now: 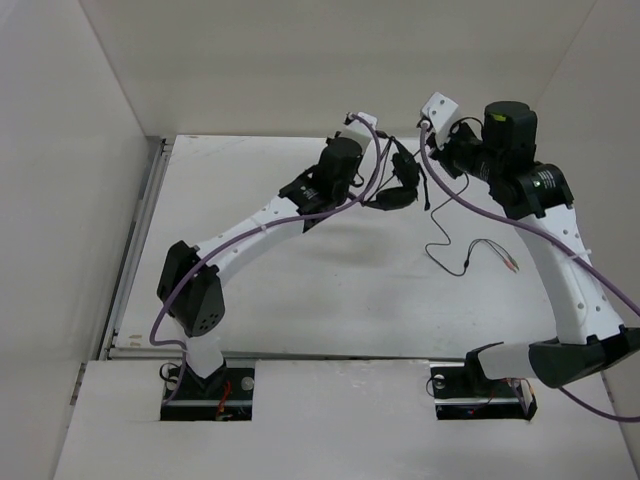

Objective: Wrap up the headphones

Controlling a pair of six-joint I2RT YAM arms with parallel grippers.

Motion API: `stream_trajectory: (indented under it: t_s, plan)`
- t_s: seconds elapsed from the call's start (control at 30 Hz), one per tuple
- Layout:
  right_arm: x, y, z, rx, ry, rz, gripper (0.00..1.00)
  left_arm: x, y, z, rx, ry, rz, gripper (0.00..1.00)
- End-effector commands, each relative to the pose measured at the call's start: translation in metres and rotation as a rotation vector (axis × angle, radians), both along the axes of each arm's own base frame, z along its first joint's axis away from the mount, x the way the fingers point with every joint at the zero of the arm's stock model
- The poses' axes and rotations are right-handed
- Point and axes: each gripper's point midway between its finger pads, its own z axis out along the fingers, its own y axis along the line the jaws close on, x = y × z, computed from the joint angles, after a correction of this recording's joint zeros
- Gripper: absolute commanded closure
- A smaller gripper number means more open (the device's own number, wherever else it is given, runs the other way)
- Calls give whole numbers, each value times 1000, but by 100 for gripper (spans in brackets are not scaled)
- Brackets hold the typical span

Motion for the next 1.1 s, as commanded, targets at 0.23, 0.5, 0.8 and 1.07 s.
stream_trajectory:
  t_s: [0.23,0.5,0.8,1.07]
  plan:
    - [49,-59,60,-293,-435,-319,100,-29,-8,38,-100,-42,-65,99]
    - [78,-45,62,-215,-498,-318,100,-67,-30,63,-144,-52,-183,100]
    - [99,-47,37,-96,-391,-323,95,-94,-36,93,-194,-61,-257,100]
    - [89,-37,27,309,-149,-188,91,-105,-38,129,-260,-91,-305,100]
